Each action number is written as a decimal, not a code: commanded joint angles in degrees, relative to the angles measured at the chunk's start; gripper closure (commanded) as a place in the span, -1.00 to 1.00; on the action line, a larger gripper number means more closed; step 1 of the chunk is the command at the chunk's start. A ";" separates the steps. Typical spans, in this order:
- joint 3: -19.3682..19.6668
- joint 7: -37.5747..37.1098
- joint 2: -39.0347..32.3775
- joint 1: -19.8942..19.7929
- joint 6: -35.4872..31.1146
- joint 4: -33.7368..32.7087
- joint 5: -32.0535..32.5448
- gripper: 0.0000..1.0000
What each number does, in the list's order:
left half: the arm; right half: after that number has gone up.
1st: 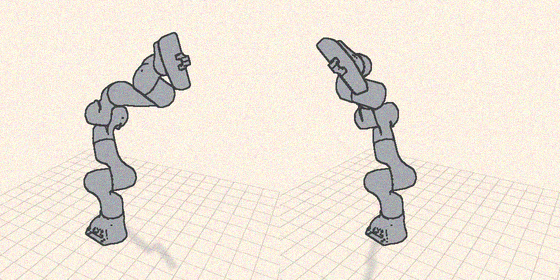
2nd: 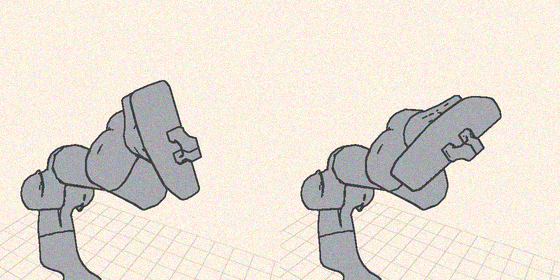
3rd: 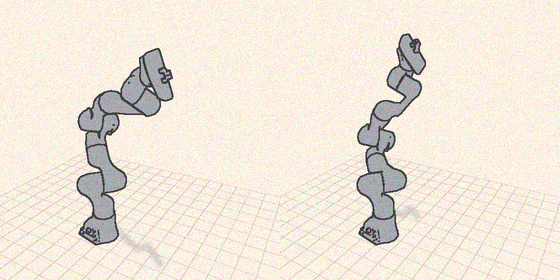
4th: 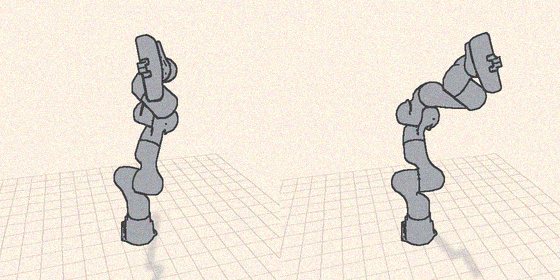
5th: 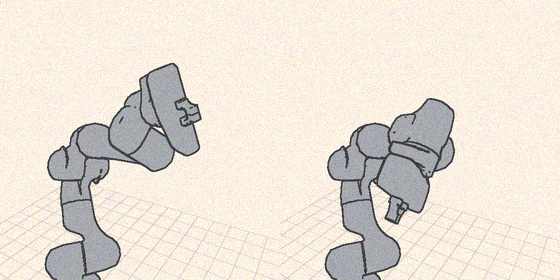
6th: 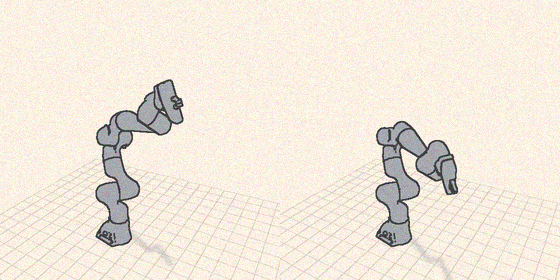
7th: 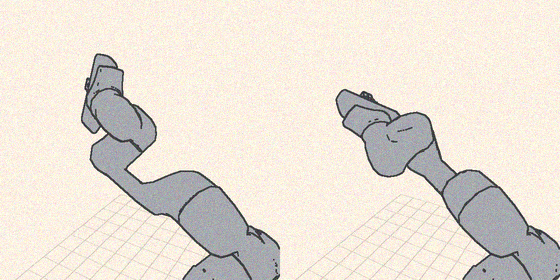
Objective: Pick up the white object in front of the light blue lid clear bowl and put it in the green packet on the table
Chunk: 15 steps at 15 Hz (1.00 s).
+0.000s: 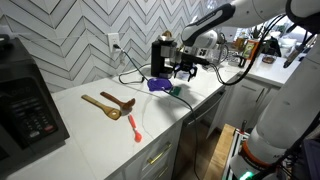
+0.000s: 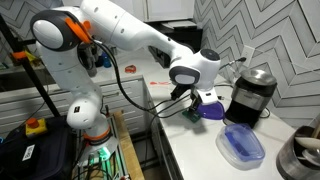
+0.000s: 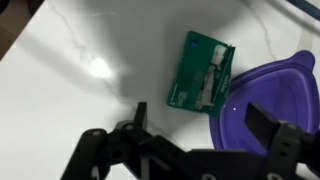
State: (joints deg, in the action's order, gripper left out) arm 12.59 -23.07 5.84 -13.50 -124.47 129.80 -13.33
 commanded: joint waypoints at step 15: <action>-0.14 18.51 18.66 -1.76 0.79 4.59 17.28 -1.00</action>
State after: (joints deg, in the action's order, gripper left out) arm 12.58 -4.60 24.59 -15.11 -123.85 134.55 4.04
